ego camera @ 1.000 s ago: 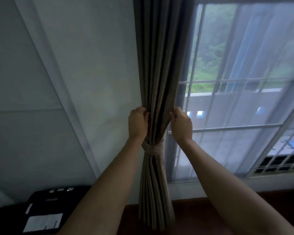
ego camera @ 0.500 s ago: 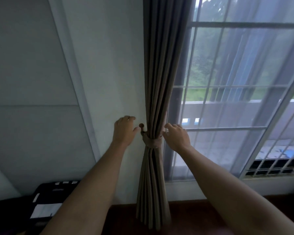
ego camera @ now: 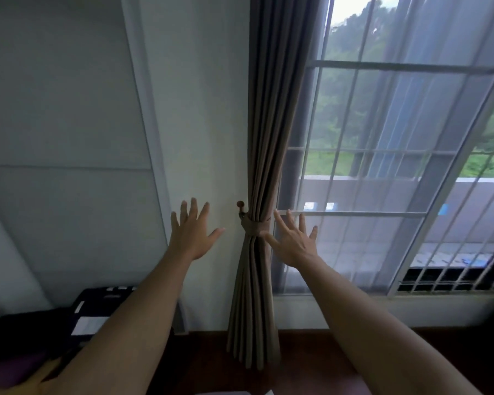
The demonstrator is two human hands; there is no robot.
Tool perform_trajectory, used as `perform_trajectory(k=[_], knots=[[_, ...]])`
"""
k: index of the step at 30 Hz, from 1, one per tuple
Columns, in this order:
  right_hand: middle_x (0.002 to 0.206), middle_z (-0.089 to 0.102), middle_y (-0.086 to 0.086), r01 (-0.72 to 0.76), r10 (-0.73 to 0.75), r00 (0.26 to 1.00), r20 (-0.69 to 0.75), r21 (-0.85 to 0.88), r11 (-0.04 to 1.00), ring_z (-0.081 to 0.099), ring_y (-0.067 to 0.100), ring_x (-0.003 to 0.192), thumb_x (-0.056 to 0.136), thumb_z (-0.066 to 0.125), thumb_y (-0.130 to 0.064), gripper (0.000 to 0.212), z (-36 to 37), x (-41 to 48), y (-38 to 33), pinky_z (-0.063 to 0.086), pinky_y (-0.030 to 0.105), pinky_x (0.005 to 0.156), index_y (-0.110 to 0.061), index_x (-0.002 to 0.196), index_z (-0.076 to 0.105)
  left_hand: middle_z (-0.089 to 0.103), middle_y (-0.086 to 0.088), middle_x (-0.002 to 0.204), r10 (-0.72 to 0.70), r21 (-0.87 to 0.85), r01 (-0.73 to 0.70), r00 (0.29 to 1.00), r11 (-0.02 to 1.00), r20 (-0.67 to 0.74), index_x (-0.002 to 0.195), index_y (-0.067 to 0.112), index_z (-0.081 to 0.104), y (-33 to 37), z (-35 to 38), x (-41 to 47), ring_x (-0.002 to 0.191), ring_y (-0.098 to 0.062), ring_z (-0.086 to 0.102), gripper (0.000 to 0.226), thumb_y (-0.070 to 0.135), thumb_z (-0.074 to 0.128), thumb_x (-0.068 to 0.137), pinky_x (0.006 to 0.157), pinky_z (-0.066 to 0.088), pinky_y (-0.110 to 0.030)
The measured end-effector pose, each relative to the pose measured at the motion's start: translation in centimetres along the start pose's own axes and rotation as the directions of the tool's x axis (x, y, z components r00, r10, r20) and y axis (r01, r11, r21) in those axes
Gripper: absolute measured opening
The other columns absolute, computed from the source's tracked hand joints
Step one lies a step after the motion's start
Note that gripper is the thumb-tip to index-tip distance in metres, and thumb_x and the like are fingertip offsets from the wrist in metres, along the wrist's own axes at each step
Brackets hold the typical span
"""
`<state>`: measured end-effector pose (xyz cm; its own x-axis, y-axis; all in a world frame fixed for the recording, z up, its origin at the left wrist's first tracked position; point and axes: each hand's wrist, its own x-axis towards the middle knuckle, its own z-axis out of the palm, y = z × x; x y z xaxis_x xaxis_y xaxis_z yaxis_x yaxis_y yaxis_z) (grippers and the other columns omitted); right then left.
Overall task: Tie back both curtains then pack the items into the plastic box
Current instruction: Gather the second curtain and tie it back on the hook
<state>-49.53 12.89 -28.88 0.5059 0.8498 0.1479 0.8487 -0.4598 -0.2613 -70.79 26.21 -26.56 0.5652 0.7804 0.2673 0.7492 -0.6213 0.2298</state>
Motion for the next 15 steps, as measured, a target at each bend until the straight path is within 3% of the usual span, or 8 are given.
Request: perform_trajectory(k=[9, 12, 15], knots=[[0.163, 0.005, 0.005, -0.020, 0.022, 0.998, -0.067, 0.027, 0.999, -0.004, 0.033, 0.148, 0.090, 0.019, -0.073, 0.076, 3.7, -0.7, -2.4, 0.001, 0.062, 0.116, -0.038, 0.153, -0.004, -0.012, -0.011, 0.160, 0.050, -0.033, -0.051, 0.997, 0.998, -0.054, 0.154, 0.022, -0.003, -3.6, 1.1, 0.2, 0.147, -0.030, -0.013, 0.080, 0.059, 0.035, 0.094, 0.118, -0.008, -0.051], [0.161, 0.014, 0.004, -0.019, 0.025, 0.995, -0.094, 0.063, 0.998, 0.007, 0.033, 0.148, 0.092, 0.022, -0.070, 0.076, 8.0, -1.4, -3.2, 0.008, 0.058, 0.118, -0.032, 0.154, 0.002, -0.009, -0.012, 0.161, 0.071, -0.050, -0.075, 0.994, 0.996, -0.082, 0.154, 0.020, -0.001, -6.0, 4.7, -0.5, 0.147, -0.030, -0.011, 0.079, 0.056, 0.037, 0.095, 0.118, -0.006, -0.051], [0.157, 0.030, 0.006, -0.016, 0.028, 0.995, -0.094, 0.124, 0.992, 0.020, 0.030, 0.146, 0.094, 0.028, -0.067, 0.074, 14.1, -3.0, -3.4, 0.015, 0.052, 0.119, -0.026, 0.154, 0.014, -0.009, -0.013, 0.160, 0.049, -0.048, -0.048, 0.999, 0.998, 0.024, 0.154, 0.020, -0.002, -8.6, 10.8, -2.4, 0.147, -0.031, -0.010, 0.079, 0.054, 0.039, 0.096, 0.118, -0.006, -0.051]])
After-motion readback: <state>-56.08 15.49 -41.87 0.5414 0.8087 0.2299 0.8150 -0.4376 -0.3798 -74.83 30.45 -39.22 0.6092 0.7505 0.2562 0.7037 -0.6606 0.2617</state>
